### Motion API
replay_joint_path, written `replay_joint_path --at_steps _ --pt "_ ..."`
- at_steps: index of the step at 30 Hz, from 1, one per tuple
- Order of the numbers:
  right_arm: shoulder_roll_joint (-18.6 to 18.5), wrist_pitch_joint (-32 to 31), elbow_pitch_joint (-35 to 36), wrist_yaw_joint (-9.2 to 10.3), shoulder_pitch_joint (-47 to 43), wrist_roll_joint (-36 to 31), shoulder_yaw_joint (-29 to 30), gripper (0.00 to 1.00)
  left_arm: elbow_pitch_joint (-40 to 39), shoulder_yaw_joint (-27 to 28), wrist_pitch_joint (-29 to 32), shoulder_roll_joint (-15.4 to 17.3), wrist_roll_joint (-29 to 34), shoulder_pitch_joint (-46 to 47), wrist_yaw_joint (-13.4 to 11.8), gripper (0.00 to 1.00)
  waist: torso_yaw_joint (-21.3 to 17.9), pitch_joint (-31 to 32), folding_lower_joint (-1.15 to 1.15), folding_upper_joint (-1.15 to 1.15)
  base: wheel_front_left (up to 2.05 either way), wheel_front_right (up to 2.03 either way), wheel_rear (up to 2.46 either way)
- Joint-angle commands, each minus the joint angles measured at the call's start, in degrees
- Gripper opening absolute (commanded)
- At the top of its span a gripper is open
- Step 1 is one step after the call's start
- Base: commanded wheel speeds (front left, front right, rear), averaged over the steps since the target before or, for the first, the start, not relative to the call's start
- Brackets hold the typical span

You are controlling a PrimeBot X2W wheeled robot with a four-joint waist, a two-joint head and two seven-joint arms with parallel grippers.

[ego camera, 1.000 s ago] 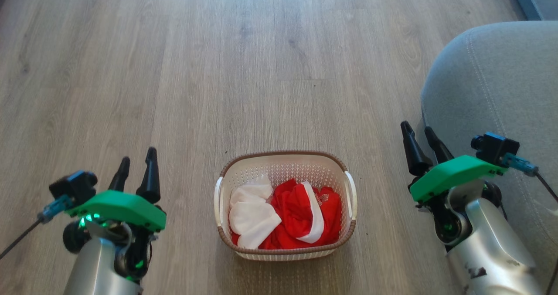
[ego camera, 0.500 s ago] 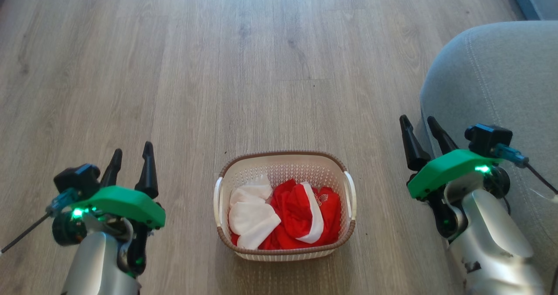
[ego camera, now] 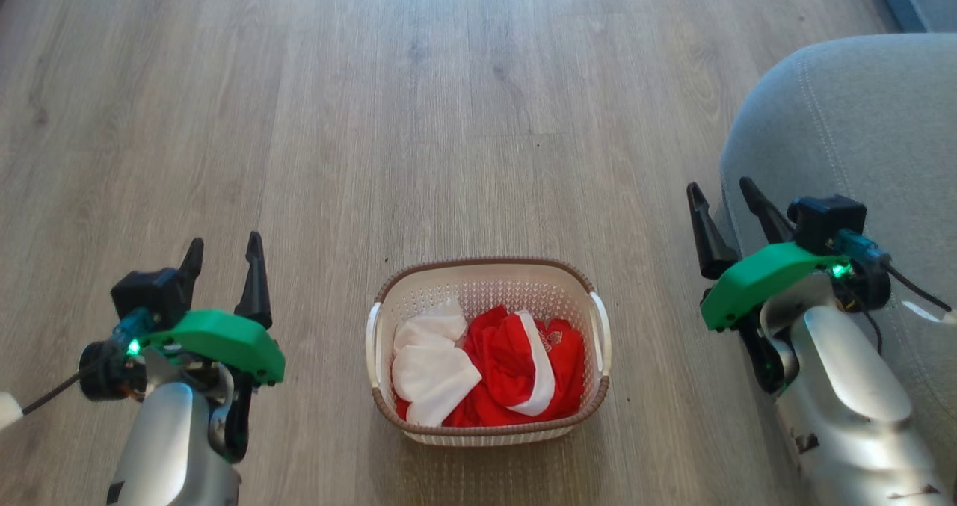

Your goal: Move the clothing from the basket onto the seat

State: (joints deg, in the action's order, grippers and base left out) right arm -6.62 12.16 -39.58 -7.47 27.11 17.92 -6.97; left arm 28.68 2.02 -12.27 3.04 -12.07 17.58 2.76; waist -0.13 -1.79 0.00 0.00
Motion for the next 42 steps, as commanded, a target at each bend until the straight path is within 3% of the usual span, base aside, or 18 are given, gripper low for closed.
replay_joint_path --at_steps 1,12,27,36,42 --pt "-0.3 1.2 1.1 -0.02 4.0 -2.6 -0.5 1.0 -1.3 2.0 -1.1 0.9 2.5 4.0 -0.4 1.0 0.1 -0.2 0.0 0.0 0.0 0.0 0.0" --pt "-0.2 2.8 -0.1 -0.02 5.7 -10.3 2.3 1.0 -0.2 3.2 -2.7 0.7 8.7 5.5 -0.7 1.0 0.2 -0.7 0.0 0.0 0.0 0.0 0.0" --pt "0.5 2.8 2.4 -0.02 5.9 -12.0 4.4 1.0 0.6 3.2 -2.7 0.1 7.8 6.3 0.6 1.0 0.0 -2.9 0.0 0.0 0.0 0.0 0.0" --pt "1.1 2.8 8.0 -0.02 7.9 -12.1 4.6 1.0 0.2 1.6 -2.7 -0.1 6.0 8.8 1.6 1.0 -1.0 -10.1 0.0 0.0 0.0 0.0 0.0" --pt "1.2 2.8 13.1 -0.02 11.1 -12.4 4.7 1.0 -0.4 -2.7 -2.7 -0.1 2.9 11.5 1.4 1.0 -2.1 -19.1 0.0 0.0 0.0 0.0 0.0"
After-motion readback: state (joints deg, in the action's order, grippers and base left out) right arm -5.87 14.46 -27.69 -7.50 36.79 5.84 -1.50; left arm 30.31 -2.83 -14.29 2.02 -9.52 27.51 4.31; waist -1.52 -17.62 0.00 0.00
